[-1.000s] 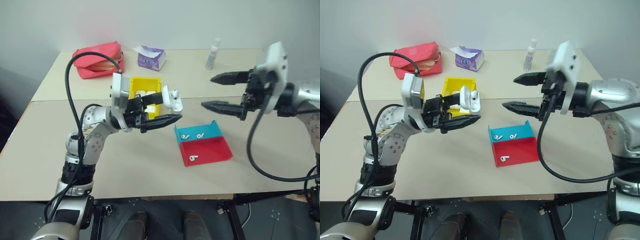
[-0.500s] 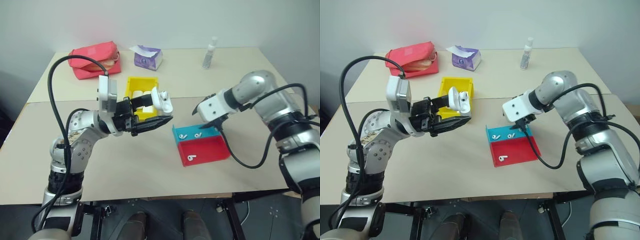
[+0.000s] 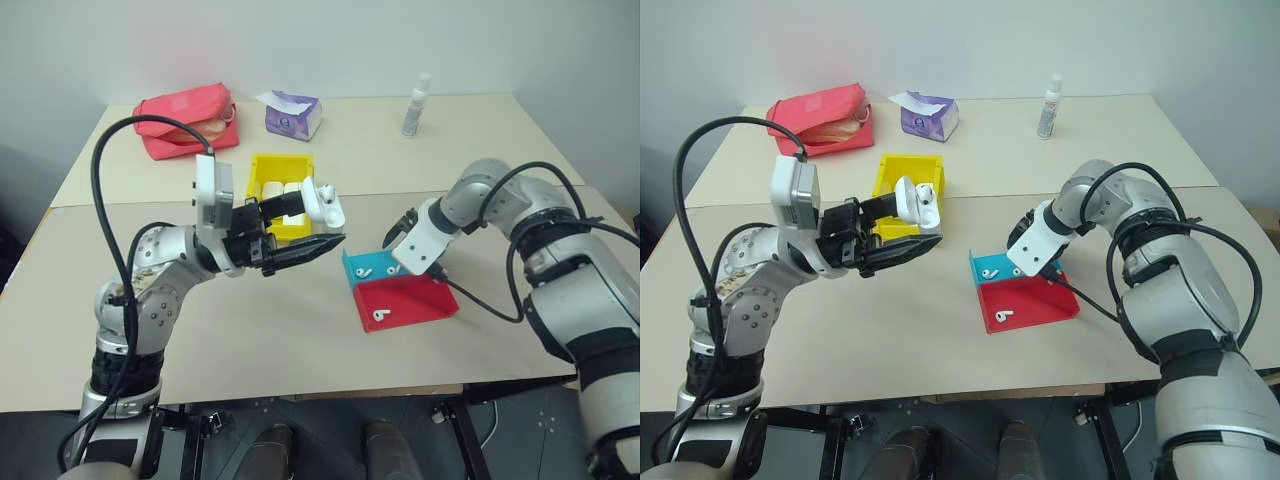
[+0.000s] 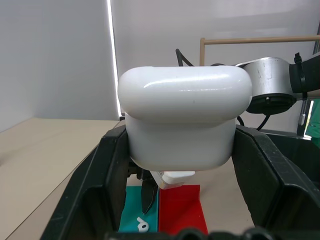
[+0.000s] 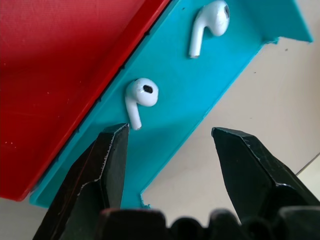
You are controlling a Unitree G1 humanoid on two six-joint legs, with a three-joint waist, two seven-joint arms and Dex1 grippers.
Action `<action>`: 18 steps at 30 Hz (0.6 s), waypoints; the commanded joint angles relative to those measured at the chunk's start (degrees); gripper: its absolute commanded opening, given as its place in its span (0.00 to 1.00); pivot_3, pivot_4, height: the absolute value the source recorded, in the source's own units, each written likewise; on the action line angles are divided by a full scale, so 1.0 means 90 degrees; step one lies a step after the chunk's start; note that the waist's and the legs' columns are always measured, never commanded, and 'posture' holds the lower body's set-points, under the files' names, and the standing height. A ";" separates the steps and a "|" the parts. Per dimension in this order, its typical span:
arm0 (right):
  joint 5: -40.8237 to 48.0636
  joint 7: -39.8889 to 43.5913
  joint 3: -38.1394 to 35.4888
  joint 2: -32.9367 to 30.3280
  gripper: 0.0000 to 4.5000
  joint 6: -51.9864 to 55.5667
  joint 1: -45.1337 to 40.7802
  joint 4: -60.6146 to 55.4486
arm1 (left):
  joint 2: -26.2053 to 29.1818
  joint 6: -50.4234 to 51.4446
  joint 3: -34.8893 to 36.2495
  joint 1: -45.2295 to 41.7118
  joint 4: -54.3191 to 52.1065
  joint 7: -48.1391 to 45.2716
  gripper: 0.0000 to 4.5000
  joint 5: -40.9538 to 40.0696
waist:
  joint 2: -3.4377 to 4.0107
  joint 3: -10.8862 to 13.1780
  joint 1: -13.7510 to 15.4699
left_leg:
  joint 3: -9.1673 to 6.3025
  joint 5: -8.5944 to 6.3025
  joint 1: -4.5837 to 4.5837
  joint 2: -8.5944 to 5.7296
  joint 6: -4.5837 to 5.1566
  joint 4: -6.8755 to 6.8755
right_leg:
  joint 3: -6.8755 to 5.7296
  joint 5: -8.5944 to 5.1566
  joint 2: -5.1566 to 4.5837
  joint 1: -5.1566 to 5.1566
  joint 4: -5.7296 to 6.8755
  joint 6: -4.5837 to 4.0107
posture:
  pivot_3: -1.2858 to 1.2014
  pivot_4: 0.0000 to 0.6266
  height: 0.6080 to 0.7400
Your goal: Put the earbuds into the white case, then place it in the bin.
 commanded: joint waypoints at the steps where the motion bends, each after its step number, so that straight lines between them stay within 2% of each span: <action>1: -0.0193 -0.0149 0.0003 0.0031 0.70 -0.0198 -0.0263 0.0170 | 0.0055 0.0001 0.0139 0.0005 -0.0261 0.0065 0.62 -0.0182 | 0.0000 0.0000 -0.0015 | 0.0000 0.0000 0.0000 0.0000 0.0000 0.0000 | 0.0000 0.0000 0.0000 0.0000 0.0001 0.0000 | 0.52 0.24 1.00; 18: 0.0122 0.0340 -0.0456 0.0397 0.70 0.0392 -0.0221 0.0741 | 0.0054 -0.0053 0.0122 0.0149 -0.0385 0.0270 0.62 -0.0157 | 0.0002 0.0000 -0.0075 | -0.0001 0.0001 0.0008 0.0003 -0.0002 -0.0003 | 0.0002 0.0000 0.0004 0.0003 0.0004 -0.0001 | 0.52 0.24 1.00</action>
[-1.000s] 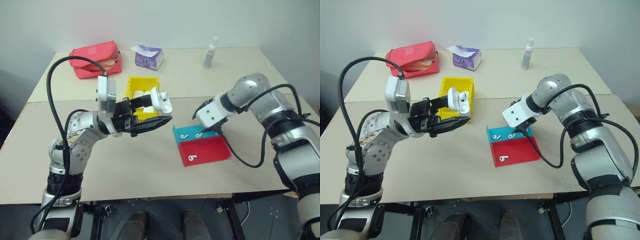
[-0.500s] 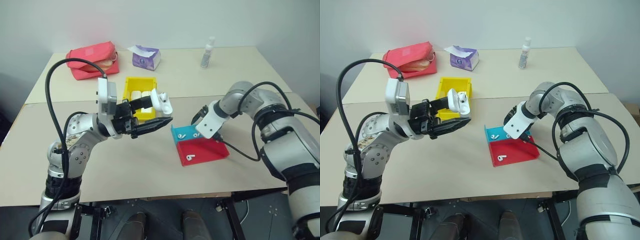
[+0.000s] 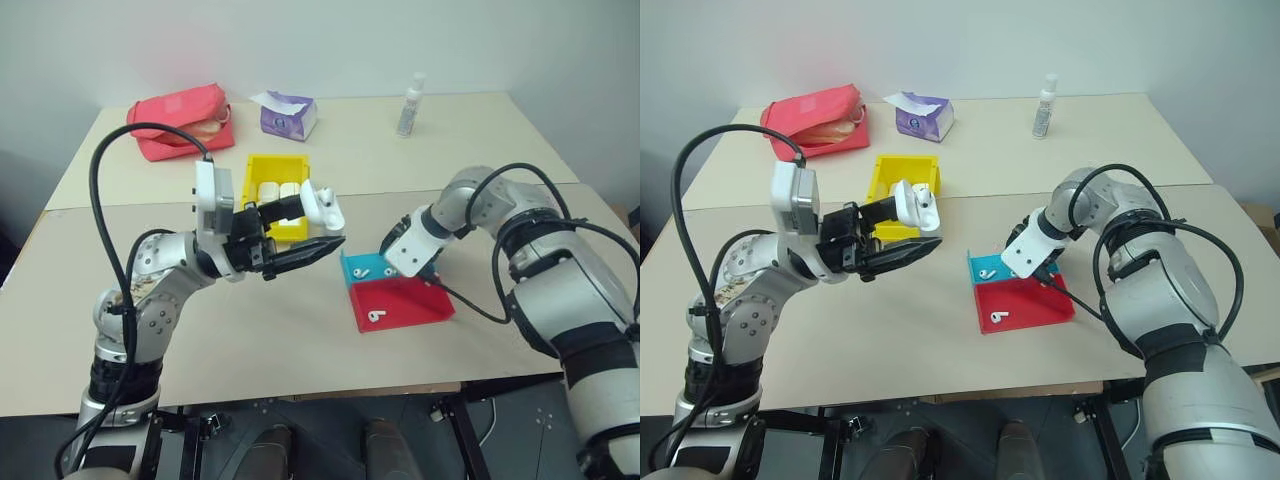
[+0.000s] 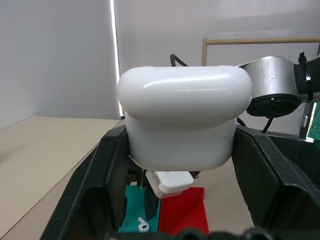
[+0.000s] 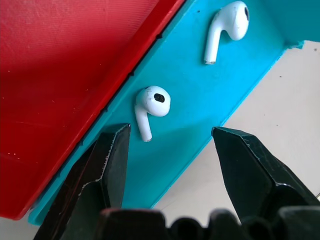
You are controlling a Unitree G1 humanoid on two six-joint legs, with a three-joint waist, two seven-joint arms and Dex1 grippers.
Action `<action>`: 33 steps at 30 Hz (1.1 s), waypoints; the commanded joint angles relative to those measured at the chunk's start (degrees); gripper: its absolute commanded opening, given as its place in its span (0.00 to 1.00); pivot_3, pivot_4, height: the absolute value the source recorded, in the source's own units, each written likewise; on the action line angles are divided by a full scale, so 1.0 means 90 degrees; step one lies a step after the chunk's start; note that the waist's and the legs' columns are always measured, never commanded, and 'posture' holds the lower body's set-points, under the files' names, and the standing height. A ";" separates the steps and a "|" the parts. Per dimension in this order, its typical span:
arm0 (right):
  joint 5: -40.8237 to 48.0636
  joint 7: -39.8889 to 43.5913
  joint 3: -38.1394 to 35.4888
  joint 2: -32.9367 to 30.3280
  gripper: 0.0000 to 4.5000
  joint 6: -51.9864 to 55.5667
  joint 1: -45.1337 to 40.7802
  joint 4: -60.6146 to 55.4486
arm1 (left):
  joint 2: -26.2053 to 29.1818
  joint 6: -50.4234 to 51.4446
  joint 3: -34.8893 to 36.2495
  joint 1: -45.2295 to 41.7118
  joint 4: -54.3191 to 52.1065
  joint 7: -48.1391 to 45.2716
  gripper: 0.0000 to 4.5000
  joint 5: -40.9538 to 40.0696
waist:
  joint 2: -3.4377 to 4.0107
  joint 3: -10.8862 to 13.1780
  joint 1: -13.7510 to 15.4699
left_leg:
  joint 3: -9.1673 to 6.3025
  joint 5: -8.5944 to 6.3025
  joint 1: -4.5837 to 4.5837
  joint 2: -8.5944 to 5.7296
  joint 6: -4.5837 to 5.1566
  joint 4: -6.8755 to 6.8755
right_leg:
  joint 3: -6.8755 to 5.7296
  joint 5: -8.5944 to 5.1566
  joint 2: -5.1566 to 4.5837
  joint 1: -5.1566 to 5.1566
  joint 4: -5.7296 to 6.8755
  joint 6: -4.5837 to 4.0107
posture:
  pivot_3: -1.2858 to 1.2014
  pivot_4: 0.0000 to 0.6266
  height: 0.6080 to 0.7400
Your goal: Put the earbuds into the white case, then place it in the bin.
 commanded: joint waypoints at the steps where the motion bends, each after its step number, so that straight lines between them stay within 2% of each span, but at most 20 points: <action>1: 0.0157 0.0007 -0.0249 -0.0006 0.70 0.0209 -0.0069 0.0037 | 0.0046 -0.0063 0.0116 -0.0040 -0.0191 0.0026 0.62 -0.0105 | 0.0000 0.0000 0.0000 | 0.0000 0.0000 0.0000 0.0000 0.0000 0.0000 | 0.0000 0.0000 0.0000 0.0000 0.0000 0.0000 | 0.52 0.24 1.00; 8: 0.0540 0.0464 -0.0768 0.0199 0.70 0.0807 -0.0032 0.0165 | 0.0055 -0.0075 0.0091 -0.0083 -0.0136 -0.0003 0.62 -0.0061 | 0.0001 0.0000 -0.0002 | 0.0000 0.0000 0.0000 0.0000 0.0000 0.0000 | 0.0000 0.0000 0.0000 0.0000 0.0000 0.0000 | 0.52 0.24 1.00; 18: 0.0374 0.0309 -0.0759 0.0281 0.70 0.0990 0.0058 0.0101 | 0.0163 0.0028 0.0128 0.0011 -0.0279 0.0059 0.62 -0.0151 | 0.0001 0.0000 -0.0002 | -0.0001 0.0000 0.0002 0.0000 0.0000 0.0000 | 0.0000 0.0000 0.0000 0.0002 0.0002 0.0000 | 0.52 0.24 1.00; 33: 0.0450 0.0547 -0.0795 0.0429 0.70 0.1055 0.0131 0.0127 | 0.0254 0.0122 0.0133 0.0033 -0.0362 0.0123 0.62 -0.0209 | 0.0001 0.0000 -0.0004 | 0.0000 0.0001 0.0003 0.0000 -0.0002 -0.0002 | 0.0001 0.0000 0.0000 0.0001 0.0003 0.0000 | 0.52 0.24 1.00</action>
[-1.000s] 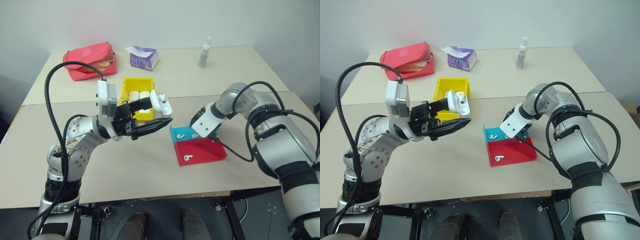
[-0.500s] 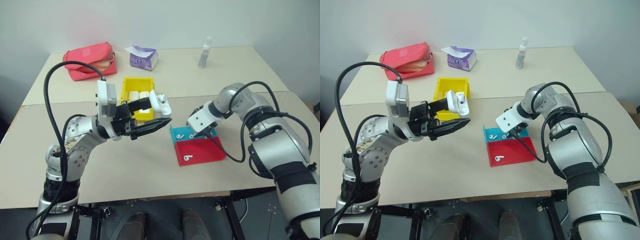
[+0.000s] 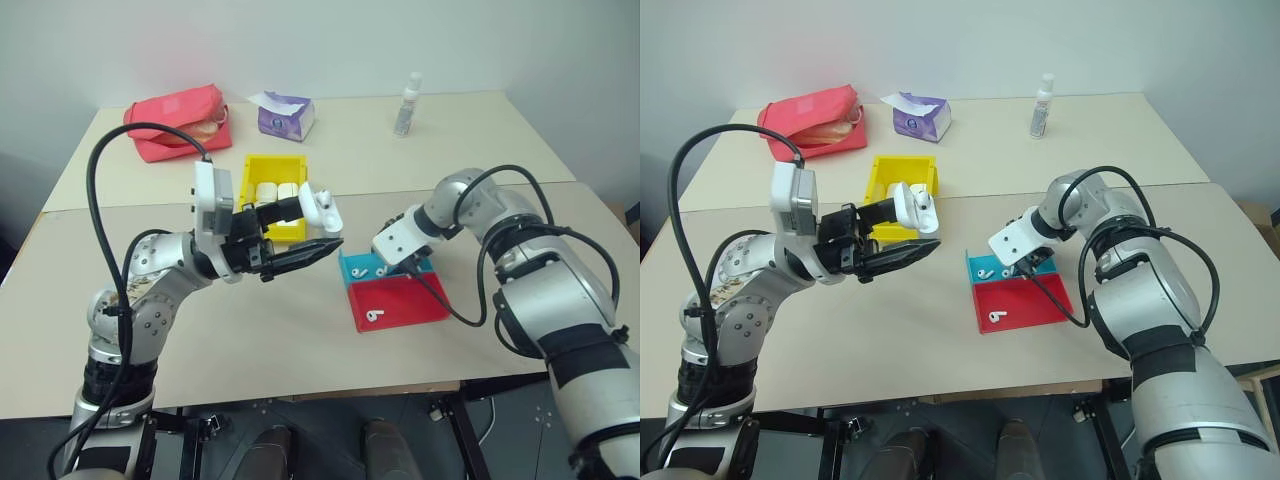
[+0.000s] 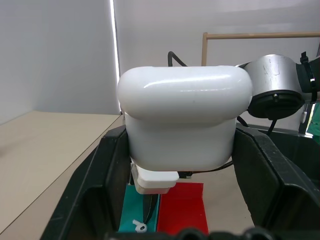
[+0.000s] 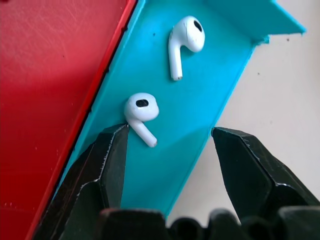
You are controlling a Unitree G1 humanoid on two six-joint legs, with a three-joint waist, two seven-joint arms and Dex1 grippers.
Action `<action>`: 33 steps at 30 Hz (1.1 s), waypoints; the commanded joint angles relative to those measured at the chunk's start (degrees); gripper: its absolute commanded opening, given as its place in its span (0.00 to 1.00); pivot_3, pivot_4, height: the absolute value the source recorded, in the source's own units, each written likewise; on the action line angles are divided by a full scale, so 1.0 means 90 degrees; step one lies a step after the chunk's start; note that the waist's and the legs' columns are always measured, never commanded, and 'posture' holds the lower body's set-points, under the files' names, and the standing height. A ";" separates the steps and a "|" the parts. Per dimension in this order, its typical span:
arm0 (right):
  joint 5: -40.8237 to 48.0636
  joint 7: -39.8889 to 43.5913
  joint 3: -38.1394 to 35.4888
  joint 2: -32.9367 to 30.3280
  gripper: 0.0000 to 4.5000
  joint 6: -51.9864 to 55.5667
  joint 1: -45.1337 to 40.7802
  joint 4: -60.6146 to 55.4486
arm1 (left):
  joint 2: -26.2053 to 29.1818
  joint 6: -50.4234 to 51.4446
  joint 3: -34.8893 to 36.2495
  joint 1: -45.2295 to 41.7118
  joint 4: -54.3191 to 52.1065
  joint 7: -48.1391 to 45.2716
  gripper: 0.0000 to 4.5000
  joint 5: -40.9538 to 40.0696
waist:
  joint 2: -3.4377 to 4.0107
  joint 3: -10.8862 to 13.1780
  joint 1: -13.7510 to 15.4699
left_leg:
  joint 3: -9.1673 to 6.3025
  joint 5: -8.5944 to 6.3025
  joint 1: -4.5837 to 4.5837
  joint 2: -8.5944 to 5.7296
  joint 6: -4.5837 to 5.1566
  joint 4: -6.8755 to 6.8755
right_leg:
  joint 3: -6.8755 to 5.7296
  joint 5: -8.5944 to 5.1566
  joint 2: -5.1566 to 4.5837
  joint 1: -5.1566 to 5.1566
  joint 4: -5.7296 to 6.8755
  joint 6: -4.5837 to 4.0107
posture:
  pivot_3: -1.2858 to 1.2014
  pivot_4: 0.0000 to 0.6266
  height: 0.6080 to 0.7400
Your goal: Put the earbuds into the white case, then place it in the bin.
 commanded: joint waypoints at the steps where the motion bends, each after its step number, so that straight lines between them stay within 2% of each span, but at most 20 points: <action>1: 0.0090 0.0033 -0.0122 0.0015 0.70 0.0031 0.0018 -0.0044 | 0.0080 0.0011 0.0142 0.0021 -0.0283 0.0053 0.62 -0.0137 | 0.0000 0.0000 0.0000 | 0.0000 0.0000 0.0000 0.0000 0.0000 0.0000 | 0.0000 0.0000 0.0000 0.0000 0.0000 0.0000 | 0.52 0.24 1.00; 6: 0.0059 -0.0050 -0.0114 0.0048 0.70 0.0120 0.0049 -0.0020 | 0.0098 0.0013 0.0143 0.0056 -0.0306 0.0123 0.62 -0.0165 | 0.0000 0.0000 0.0002 | 0.0000 0.0000 0.0001 0.0000 0.0000 0.0000 | 0.0000 0.0000 0.0000 0.0001 0.0000 0.0000 | 0.52 0.24 1.00; 9: 0.0065 0.0004 -0.0112 0.0051 0.58 0.0160 0.0068 -0.0011 | 0.0102 0.0000 0.0136 0.0056 -0.0299 0.0142 0.62 -0.0169 | 0.0000 0.0000 0.0001 | 0.0000 0.0000 0.0002 0.0001 0.0000 0.0000 | 0.0000 0.0000 0.0001 0.0002 0.0001 0.0000 | 0.52 0.24 1.00; 16: 0.0102 0.0178 -0.0138 -0.0010 0.03 0.0173 0.0171 -0.0043 | 0.0090 -0.0015 0.0117 0.0036 -0.0287 0.0167 0.62 -0.0161 | 0.0001 0.0000 0.0000 | 0.0000 0.0000 0.0006 0.0000 0.0000 0.0000 | 0.0000 0.0000 0.0001 0.0004 0.0001 0.0000 | 0.52 0.24 1.00; 33: -0.0136 0.0411 -0.0043 -0.0388 0.01 0.0618 0.0047 -0.0071 | 0.0034 -0.0131 0.0055 -0.0102 -0.0094 0.0052 0.62 -0.0061 | 0.0001 0.0000 0.0007 | 0.0000 0.0000 0.0004 -0.0002 0.0000 -0.0002 | 0.0001 0.0000 -0.0001 0.0004 -0.0001 0.0000 | 0.52 0.24 1.00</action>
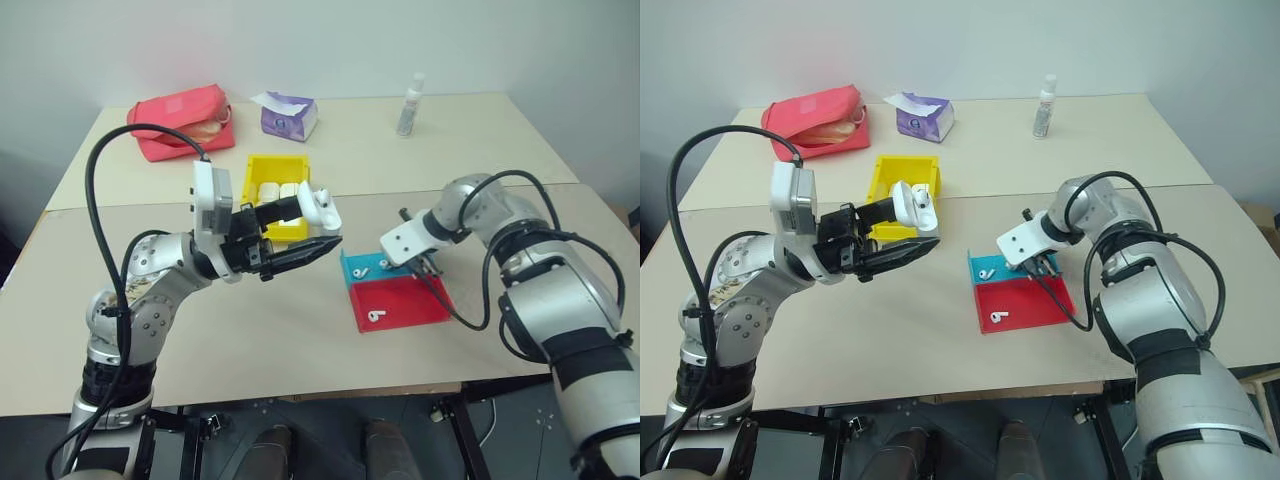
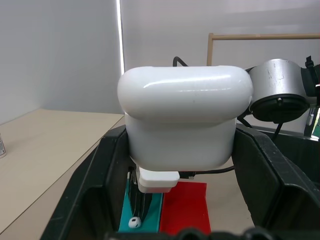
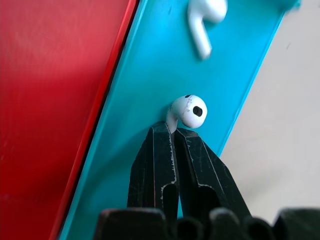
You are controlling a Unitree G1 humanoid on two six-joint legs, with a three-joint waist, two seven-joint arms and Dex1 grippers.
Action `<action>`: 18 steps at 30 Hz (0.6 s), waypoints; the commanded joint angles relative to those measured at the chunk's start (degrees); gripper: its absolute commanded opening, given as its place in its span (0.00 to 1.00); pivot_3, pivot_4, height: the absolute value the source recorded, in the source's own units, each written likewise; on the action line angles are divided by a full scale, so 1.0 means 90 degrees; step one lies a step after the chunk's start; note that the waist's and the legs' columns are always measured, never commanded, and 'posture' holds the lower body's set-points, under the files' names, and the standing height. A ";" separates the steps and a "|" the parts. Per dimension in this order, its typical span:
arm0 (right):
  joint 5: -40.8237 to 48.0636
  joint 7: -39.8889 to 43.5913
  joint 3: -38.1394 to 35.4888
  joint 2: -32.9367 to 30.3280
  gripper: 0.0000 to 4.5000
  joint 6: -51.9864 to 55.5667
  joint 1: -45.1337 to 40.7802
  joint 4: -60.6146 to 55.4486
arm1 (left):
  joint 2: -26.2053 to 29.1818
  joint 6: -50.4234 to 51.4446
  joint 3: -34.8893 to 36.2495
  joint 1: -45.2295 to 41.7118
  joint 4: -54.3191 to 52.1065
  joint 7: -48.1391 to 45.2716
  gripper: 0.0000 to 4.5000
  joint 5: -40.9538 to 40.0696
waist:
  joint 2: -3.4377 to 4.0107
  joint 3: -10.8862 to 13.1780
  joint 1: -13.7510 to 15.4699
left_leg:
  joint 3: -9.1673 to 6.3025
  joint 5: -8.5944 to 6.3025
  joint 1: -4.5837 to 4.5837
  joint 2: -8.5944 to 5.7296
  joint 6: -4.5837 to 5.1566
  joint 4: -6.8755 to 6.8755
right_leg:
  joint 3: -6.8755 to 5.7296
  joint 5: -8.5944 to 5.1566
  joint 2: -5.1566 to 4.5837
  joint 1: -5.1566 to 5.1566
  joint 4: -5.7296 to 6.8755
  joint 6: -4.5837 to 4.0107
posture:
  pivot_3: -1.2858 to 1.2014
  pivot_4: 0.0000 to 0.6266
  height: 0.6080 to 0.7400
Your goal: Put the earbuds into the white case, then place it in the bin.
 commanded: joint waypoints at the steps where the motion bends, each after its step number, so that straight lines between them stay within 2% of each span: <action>1: -0.0155 0.0121 0.0088 -0.0129 0.01 0.0095 -0.0082 -0.0062 | 0.0003 -0.0120 0.0055 -0.0126 -0.0092 -0.0036 0.62 -0.0008 | 0.0000 0.0000 0.0000 | 0.0000 0.0000 0.0000 0.0001 0.0000 0.0000 | 0.0000 0.0000 0.0000 0.0000 0.0000 0.0000 | 0.52 0.24 1.00; 6: -0.0278 -0.0090 0.0109 -0.0103 0.01 0.0277 -0.0065 -0.0031 | -0.0013 -0.0120 0.0052 -0.0113 -0.0108 -0.0027 0.62 -0.0009 | 0.0000 0.0000 -0.0001 | 0.0001 0.0000 0.0006 0.0002 -0.0001 0.0003 | 0.0000 0.0000 0.0001 0.0004 0.0001 0.0000 | 0.52 0.24 1.00; 12: -0.0437 -0.0246 0.0184 -0.0107 0.41 0.0489 -0.0062 0.0001 | -0.0005 -0.0088 0.0069 -0.0066 -0.0183 0.0020 0.62 -0.0036 | 0.0000 0.0000 0.0001 | 0.0000 0.0000 0.0008 0.0002 -0.0001 0.0001 | 0.0000 0.0000 0.0001 0.0006 0.0002 0.0000 | 0.52 0.24 1.00; 18: -0.0436 -0.0339 0.0138 -0.0096 0.41 0.0625 -0.0086 0.0006 | 0.0013 -0.0070 0.0080 -0.0057 -0.0207 0.0038 0.62 -0.0047 | 0.0000 -0.0001 0.0001 | 0.0000 0.0000 0.0009 0.0001 -0.0001 0.0004 | 0.0000 0.0000 0.0001 0.0010 0.0001 0.0000 | 0.52 0.24 1.00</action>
